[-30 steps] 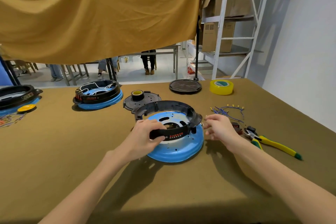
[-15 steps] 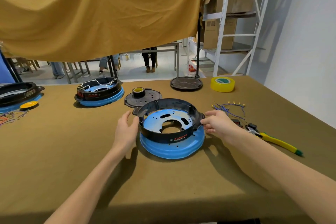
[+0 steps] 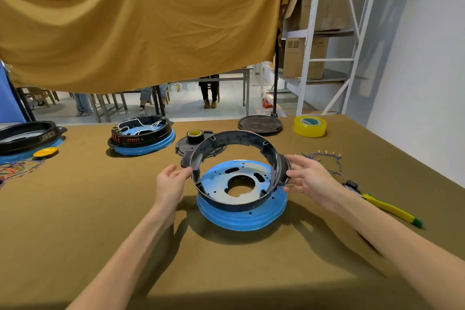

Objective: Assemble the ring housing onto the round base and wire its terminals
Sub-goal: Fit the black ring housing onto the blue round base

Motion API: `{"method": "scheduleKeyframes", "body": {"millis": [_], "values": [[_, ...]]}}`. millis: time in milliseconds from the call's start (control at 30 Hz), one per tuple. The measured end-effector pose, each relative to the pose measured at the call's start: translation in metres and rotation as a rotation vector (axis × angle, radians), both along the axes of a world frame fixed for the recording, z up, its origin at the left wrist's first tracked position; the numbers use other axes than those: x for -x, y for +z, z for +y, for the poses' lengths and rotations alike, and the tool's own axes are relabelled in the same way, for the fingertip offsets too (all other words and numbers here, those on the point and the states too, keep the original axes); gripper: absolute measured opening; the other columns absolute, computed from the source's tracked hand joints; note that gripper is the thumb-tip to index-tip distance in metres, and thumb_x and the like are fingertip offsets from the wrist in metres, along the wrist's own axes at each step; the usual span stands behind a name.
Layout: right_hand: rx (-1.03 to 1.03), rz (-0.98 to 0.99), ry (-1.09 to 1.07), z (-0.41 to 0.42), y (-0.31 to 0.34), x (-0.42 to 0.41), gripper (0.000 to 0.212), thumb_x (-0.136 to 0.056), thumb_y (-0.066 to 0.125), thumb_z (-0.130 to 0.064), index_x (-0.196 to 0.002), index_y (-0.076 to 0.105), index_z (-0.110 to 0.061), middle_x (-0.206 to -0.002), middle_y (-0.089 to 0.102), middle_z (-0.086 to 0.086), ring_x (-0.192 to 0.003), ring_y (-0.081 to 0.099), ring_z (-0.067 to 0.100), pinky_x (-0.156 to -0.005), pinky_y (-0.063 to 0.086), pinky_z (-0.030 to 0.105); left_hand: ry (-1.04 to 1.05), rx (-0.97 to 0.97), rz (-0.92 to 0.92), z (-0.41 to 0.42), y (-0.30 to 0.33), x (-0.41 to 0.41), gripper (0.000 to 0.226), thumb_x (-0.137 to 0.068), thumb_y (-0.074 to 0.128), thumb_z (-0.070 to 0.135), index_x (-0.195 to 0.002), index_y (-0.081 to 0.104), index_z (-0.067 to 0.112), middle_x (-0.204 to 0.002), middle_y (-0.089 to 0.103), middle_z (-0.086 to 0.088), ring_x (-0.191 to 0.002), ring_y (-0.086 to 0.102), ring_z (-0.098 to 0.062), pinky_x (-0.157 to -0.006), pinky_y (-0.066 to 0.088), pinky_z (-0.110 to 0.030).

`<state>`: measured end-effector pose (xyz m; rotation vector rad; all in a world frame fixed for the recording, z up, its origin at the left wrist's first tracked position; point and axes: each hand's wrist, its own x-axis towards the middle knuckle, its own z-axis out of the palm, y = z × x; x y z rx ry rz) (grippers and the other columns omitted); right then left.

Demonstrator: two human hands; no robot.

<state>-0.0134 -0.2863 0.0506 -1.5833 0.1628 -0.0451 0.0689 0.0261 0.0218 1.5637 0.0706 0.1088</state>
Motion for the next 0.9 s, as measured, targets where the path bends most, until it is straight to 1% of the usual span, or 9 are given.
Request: {"method": "scheduleKeyframes", "body": {"millis": [100,200,333,500,600,667,733,800,900], "values": [[0.029,-0.097,-0.002,-0.007,0.008,0.0,0.047,-0.099,0.055,0.005,-0.134,0.056,-0.027,-0.116,0.077,0.004,-0.101,0.075,0.03,-0.072,0.063,0.037,-0.06,-0.049,-0.095,0.004,0.013,-0.006,0.051,-0.098,0.07,0.019,-0.146,0.054,0.011,-0.115,0.073,-0.001,-0.105,0.067,-0.015,-0.088,0.052,-0.03],[0.144,-0.201,-0.086,-0.005,0.013,-0.003,0.044,-0.099,0.059,0.001,-0.134,0.06,-0.025,-0.113,0.078,0.0,-0.097,0.076,0.025,-0.068,0.063,0.033,-0.104,-0.05,-0.168,0.004,0.018,-0.017,0.025,-0.097,0.07,0.014,-0.119,0.071,0.025,-0.104,0.078,0.002,-0.103,0.071,-0.016,-0.085,0.055,-0.033],[0.222,-0.273,-0.236,-0.005,0.012,-0.013,0.031,-0.098,0.061,0.002,-0.121,0.069,-0.017,-0.102,0.079,0.001,-0.086,0.077,0.017,-0.063,0.061,0.025,-0.14,-0.087,-0.245,-0.001,0.016,-0.035,0.03,-0.095,0.073,0.012,-0.124,0.068,0.016,-0.108,0.074,-0.005,-0.101,0.07,-0.017,-0.081,0.057,-0.029],[0.27,-0.198,-0.312,-0.009,0.008,-0.019,0.017,-0.104,0.057,-0.01,-0.114,0.07,-0.015,-0.078,0.068,0.01,-0.07,0.066,0.022,-0.057,0.057,0.024,-0.198,-0.284,-0.384,-0.006,0.011,-0.04,0.017,-0.098,0.068,0.02,-0.11,0.059,0.029,-0.096,0.07,-0.002,-0.081,0.071,-0.01,-0.071,0.055,-0.018],[0.133,-0.093,-0.278,-0.005,0.014,-0.014,0.023,-0.108,0.046,-0.009,-0.112,0.069,-0.01,-0.085,0.075,0.019,-0.073,0.072,0.03,-0.061,0.061,0.035,-0.23,-0.334,-0.424,0.004,0.014,-0.041,0.011,-0.101,0.063,0.015,-0.108,0.067,0.022,-0.092,0.076,0.002,-0.086,0.074,-0.01,-0.078,0.057,-0.023],[-0.02,-0.062,-0.281,-0.002,0.02,-0.011,0.031,-0.107,0.037,-0.005,-0.108,0.067,-0.002,-0.091,0.076,0.025,-0.08,0.073,0.035,-0.069,0.062,0.041,-0.243,-0.265,-0.384,0.011,0.015,-0.04,0.025,-0.108,0.049,0.008,-0.106,0.071,0.019,-0.091,0.078,0.0,-0.09,0.075,-0.016,-0.082,0.059,-0.027],[-0.157,-0.057,-0.312,0.003,0.026,-0.005,0.028,-0.106,0.04,-0.008,-0.103,0.065,0.003,-0.089,0.073,0.029,-0.077,0.069,0.036,-0.067,0.059,0.039,-0.281,-0.14,-0.288,0.017,0.015,-0.033,0.041,-0.108,0.033,0.0,-0.106,0.073,0.011,-0.092,0.079,-0.007,-0.094,0.076,-0.027,-0.086,0.06,-0.033],[-0.176,-0.038,-0.346,0.006,0.03,-0.002,0.024,-0.105,0.047,-0.011,-0.104,0.065,0.005,-0.089,0.07,0.028,-0.073,0.064,0.031,-0.066,0.054,0.036,-0.31,-0.073,-0.245,0.018,0.016,-0.029,0.041,-0.108,0.031,0.005,-0.108,0.072,0.007,-0.095,0.079,-0.012,-0.095,0.075,-0.031,-0.085,0.061,-0.034],[-0.176,0.002,-0.374,0.013,0.032,0.0,0.02,-0.102,0.053,-0.006,-0.109,0.066,0.007,-0.087,0.067,0.024,-0.068,0.06,0.024,-0.064,0.052,0.032,-0.317,-0.027,-0.208,0.013,0.023,-0.025,0.036,-0.112,0.037,0.024,-0.11,0.072,0.016,-0.102,0.077,-0.012,-0.092,0.072,-0.027,-0.08,0.057,-0.033]]}}
